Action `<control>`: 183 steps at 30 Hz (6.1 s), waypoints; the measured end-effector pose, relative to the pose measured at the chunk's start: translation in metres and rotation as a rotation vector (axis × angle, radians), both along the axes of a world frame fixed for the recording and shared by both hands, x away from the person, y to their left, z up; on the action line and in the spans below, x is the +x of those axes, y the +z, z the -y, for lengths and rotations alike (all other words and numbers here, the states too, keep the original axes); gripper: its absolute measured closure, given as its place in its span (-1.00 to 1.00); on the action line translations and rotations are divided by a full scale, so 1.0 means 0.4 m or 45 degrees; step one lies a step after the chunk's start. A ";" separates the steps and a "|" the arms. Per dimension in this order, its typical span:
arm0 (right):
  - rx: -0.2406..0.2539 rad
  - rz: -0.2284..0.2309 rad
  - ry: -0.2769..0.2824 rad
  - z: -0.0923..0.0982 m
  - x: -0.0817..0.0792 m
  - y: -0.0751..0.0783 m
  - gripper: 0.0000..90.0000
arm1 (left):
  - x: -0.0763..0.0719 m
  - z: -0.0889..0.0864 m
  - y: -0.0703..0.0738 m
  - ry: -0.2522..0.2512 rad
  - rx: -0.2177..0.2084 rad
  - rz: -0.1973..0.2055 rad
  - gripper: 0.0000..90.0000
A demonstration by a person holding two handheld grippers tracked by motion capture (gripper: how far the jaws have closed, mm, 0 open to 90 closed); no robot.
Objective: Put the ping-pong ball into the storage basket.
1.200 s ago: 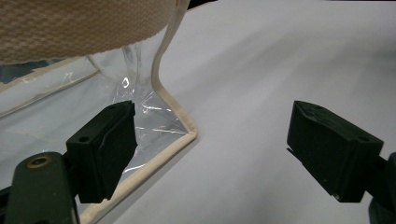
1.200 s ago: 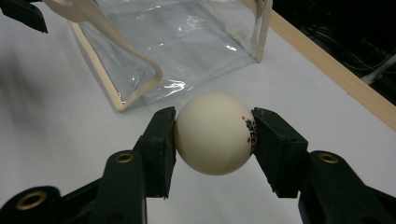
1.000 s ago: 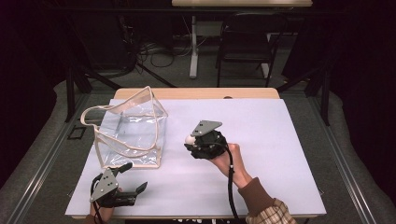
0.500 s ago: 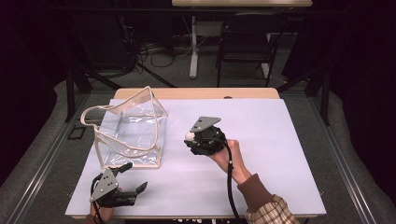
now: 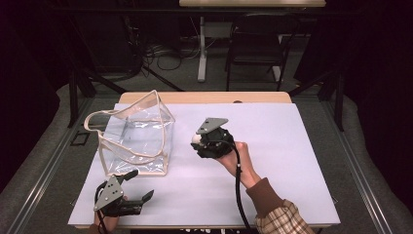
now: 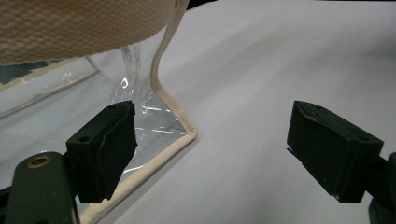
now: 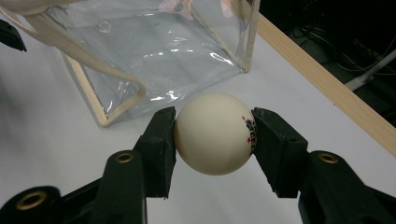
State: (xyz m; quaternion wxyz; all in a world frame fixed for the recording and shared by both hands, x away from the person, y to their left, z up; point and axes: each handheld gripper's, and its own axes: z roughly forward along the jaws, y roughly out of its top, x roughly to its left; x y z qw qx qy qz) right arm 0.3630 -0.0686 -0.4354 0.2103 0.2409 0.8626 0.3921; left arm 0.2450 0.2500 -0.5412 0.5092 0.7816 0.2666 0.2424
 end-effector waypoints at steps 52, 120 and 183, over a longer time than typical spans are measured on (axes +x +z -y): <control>-0.038 0.025 -0.001 -0.052 0.052 0.065 0.13 | 0.001 0.001 -0.001 -0.006 -0.004 -0.002 -0.65; -0.039 0.063 0.031 -0.143 0.094 0.157 0.13 | 0.001 0.002 0.001 -0.016 -0.005 0.000 -0.65; -0.103 0.094 0.125 -0.297 0.088 0.203 0.13 | 0.001 0.001 0.001 -0.025 -0.012 0.002 -0.65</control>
